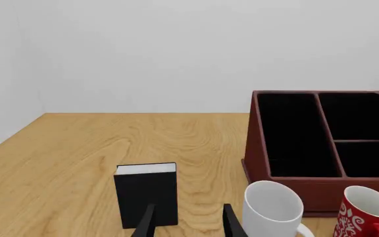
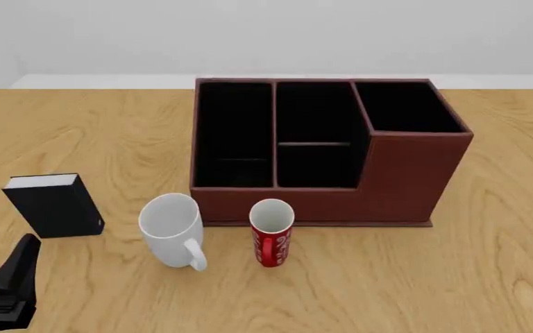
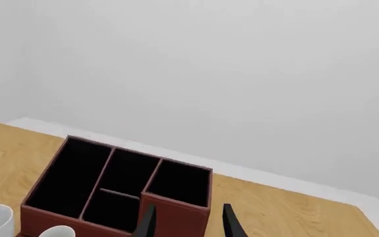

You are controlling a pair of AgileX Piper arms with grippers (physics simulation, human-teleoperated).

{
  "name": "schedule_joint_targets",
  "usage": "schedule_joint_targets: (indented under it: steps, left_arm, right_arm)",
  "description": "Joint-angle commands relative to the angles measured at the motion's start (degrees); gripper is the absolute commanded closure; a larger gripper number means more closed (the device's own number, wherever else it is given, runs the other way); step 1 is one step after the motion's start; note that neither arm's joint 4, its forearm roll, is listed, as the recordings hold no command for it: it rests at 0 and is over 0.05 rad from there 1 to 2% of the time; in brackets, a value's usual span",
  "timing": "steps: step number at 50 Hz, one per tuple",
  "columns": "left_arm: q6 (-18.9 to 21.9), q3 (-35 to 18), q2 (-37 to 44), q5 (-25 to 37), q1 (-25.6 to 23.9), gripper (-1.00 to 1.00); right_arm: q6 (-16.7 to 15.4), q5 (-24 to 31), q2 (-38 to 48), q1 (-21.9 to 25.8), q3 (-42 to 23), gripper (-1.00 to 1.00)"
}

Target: Pick up the white mug and place it to the right of the caddy.

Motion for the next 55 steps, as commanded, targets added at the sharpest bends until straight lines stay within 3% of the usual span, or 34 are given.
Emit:
schedule_joint_targets:
  steps: [1, 10, 32, 45, 55]
  left_arm:
    - [0.00, 0.00, 0.00, 0.00, 0.00, -1.00]
    - [0.00, 0.00, 0.00, 0.00, 0.00, -1.00]
    - [0.00, 0.00, 0.00, 0.00, 0.00, -1.00]
    - [0.00, 0.00, 0.00, 0.00, 0.00, -1.00]
    - [0.00, 0.00, 0.00, 0.00, 0.00, -1.00]
  right_arm:
    - [-4.77, 0.44, 7.62, 4.97, -8.02, -1.00]
    - [-11.27, 1.02, 16.87, 11.36, -15.50, -1.00]
    - [-21.54, 6.47, 35.41, 22.24, -27.49, -1.00]
    - [-25.12, 9.40, 43.75, 26.85, -31.69, -1.00]
    - [-23.79, 12.85, 49.11, 30.08, -37.85, -1.00]
